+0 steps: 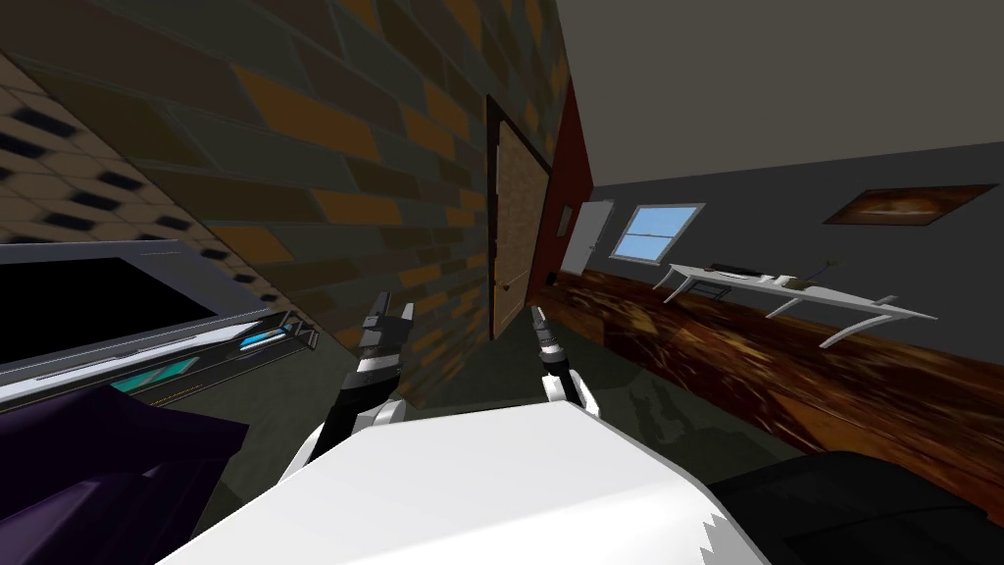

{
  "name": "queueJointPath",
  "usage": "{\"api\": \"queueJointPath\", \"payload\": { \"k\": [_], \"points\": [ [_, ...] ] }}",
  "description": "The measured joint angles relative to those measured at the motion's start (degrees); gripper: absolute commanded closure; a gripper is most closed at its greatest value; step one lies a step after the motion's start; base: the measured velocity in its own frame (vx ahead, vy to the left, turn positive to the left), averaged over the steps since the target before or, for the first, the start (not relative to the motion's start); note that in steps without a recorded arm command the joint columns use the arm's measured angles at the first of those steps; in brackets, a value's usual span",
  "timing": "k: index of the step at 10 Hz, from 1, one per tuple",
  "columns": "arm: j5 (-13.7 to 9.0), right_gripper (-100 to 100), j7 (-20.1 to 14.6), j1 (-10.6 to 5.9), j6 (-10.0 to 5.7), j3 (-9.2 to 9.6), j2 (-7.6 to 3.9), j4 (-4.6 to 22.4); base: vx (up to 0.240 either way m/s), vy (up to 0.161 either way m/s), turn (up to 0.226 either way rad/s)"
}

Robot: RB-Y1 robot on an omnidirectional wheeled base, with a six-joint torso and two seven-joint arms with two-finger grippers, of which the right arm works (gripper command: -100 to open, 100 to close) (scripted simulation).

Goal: Pull the door open

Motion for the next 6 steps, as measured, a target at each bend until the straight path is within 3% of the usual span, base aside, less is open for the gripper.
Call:
{"api": "queueJointPath", "payload": {
  "k": [6],
  "points": [
    [2.41,-100,4.75,-2.3,-2.27,0.54,-0.9,7.77,0.097,-0.032,0.047]
  ]
}}
